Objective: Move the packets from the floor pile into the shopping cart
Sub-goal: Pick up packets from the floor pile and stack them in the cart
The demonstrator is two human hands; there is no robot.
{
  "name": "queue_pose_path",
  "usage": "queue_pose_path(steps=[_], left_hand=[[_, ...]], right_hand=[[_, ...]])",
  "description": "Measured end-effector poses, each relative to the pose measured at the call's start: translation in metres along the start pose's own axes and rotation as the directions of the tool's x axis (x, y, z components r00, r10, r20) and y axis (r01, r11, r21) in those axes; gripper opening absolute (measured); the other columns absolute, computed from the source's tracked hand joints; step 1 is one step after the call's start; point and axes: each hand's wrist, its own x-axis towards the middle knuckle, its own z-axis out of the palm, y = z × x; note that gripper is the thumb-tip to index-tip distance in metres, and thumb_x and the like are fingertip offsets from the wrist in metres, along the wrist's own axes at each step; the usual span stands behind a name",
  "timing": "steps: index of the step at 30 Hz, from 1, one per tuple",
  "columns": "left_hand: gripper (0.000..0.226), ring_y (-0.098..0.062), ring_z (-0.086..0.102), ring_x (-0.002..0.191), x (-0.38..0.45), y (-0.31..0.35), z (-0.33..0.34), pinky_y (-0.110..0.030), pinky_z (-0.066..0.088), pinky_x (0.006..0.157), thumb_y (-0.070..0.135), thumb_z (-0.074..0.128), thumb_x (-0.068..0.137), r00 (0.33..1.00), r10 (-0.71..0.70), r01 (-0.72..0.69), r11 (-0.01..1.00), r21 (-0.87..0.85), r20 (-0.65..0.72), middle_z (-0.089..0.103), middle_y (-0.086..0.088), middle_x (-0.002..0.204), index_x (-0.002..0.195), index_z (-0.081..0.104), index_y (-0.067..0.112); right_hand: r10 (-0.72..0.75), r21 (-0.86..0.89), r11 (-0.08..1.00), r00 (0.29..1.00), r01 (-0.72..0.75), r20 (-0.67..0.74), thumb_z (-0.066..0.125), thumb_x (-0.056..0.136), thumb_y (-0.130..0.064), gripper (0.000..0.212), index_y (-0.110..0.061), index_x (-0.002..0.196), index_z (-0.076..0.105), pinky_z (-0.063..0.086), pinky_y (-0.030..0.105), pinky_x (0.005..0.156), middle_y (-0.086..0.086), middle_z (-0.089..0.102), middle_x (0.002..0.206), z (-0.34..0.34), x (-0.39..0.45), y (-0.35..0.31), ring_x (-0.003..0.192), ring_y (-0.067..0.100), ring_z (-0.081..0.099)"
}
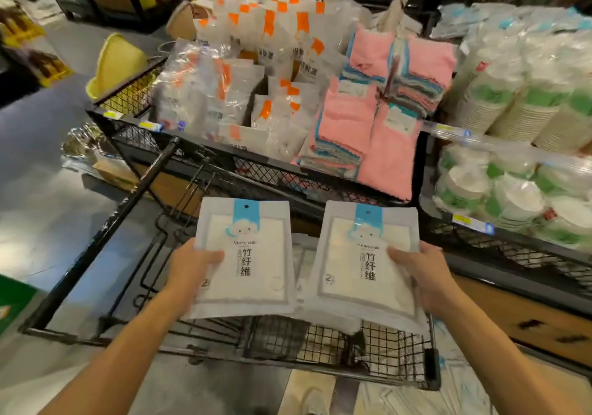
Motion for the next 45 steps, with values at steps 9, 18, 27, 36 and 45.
queue_pose_path(steps=[9,18,27,36,45], left_hand=[[0.023,-0.026,0.07,0.088,0.122,-0.078,0.052,-0.034,0.053,0.063,0.001,0.067,0.09,0.992,-0.101,0.091,0.988,0.123,0.075,0.073,-0.006,0.1,0.11,0.063,0.014],[0.023,-0.023,0.065,0.084,0.238,-0.169,0.104,-0.035,0.053,0.067,0.008,0.07,0.089,0.992,-0.115,0.094,0.947,0.308,0.05,0.068,-0.006,0.097,0.109,0.062,0.016],[0.068,-0.036,0.061,0.107,0.268,-0.207,0.129,-0.046,0.053,0.081,0.021,0.085,0.075,1.0,-0.008,-0.008,0.786,0.618,0.024,0.059,-0.011,0.117,0.127,0.042,0.016],[0.089,-0.03,0.048,0.124,0.263,-0.211,0.14,-0.045,0.052,0.095,0.036,0.083,0.079,0.938,0.285,-0.284,0.303,0.909,0.198,0.043,-0.01,0.141,0.15,0.033,0.018],[0.07,-0.026,0.016,0.155,0.232,-0.155,0.135,-0.057,0.008,0.124,0.06,0.025,0.099,0.851,0.332,-0.428,-0.014,0.904,0.408,0.021,-0.009,0.167,0.161,0.022,0.027]], right_hand=[[0.09,-0.088,0.991,0.988,-0.102,-0.128,0.072,0.094,-0.009,0.031,-0.01,0.124,0.062,0.064,0.039,0.06,0.009,0.079,0.105,0.023,0.097,0.083,0.086,0.026,0.079],[0.195,-0.127,0.968,0.969,-0.215,-0.149,0.075,0.092,-0.008,0.027,-0.01,0.116,0.063,0.064,0.045,0.064,0.014,0.079,0.105,0.051,0.201,0.175,0.088,0.032,0.078],[0.032,-0.504,0.842,0.952,-0.19,-0.305,0.082,0.087,-0.023,0.035,-0.009,0.113,0.064,0.059,0.034,0.067,0.006,0.073,0.107,0.081,0.255,0.223,0.084,0.022,0.07],[-0.265,-0.83,0.525,0.89,-0.19,-0.371,0.086,0.077,-0.04,0.069,-0.009,0.123,0.045,0.049,0.049,0.093,0.01,0.052,0.122,0.106,0.25,0.236,0.116,0.032,0.052],[-0.357,-0.99,0.141,0.931,-0.021,-0.071,0.065,0.09,-0.055,0.076,-0.018,0.15,0.036,0.029,0.06,0.119,0.005,0.044,0.15,0.09,0.21,0.166,0.14,0.028,0.041]])
